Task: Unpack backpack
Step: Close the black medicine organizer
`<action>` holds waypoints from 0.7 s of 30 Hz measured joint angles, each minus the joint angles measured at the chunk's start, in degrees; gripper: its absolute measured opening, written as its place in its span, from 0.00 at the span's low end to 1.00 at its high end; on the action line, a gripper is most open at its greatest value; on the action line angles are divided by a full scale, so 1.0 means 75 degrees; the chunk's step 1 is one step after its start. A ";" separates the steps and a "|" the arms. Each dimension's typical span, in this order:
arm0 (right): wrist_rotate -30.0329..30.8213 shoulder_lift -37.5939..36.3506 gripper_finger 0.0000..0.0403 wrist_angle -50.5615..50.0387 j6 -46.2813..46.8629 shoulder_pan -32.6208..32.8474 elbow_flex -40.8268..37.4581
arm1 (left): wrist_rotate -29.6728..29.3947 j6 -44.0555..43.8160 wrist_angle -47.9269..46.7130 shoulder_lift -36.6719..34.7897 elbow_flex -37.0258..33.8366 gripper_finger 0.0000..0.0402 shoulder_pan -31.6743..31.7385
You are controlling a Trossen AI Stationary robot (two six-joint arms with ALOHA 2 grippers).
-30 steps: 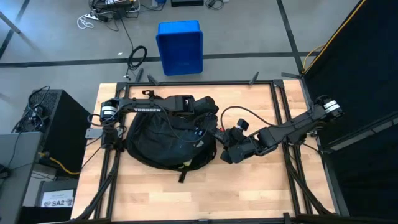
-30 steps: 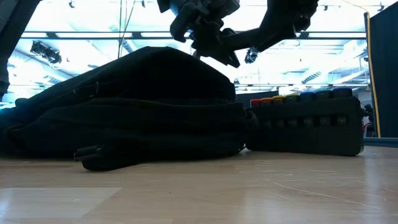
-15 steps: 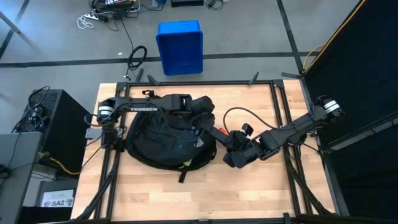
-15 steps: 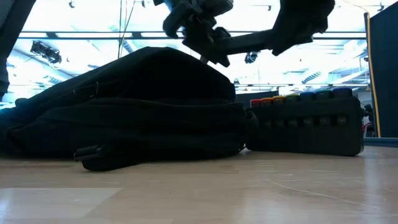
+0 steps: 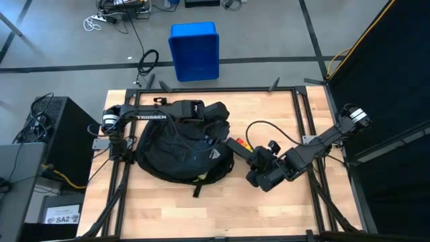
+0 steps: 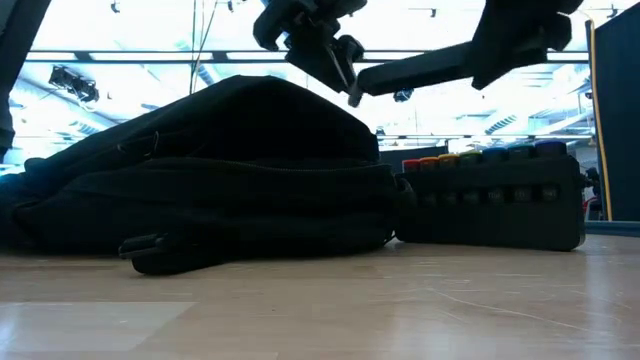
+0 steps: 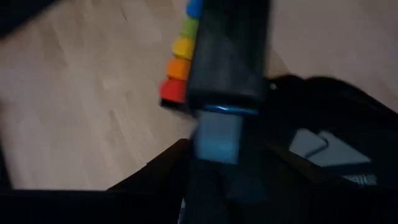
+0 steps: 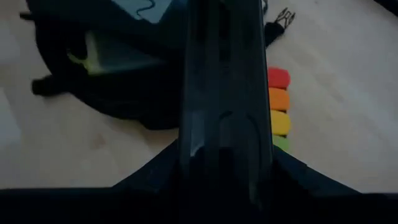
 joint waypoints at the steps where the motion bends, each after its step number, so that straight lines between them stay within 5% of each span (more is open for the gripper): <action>1: 0.0015 -0.0011 0.35 -0.0287 0.0203 0.0035 0.0001 | -0.0172 0.0003 -0.0048 -0.0062 0.0000 0.41 -0.0003; 12: -0.0063 -0.0006 0.35 -0.1218 0.1762 0.0595 -0.0002 | -0.0406 -0.0026 -0.0490 -0.0465 0.0000 0.41 -0.0003; 21: 0.0104 0.0012 0.35 -0.1129 0.2397 0.0832 -0.0388 | 0.1914 0.0352 0.0058 -0.0729 -0.0780 0.39 0.0443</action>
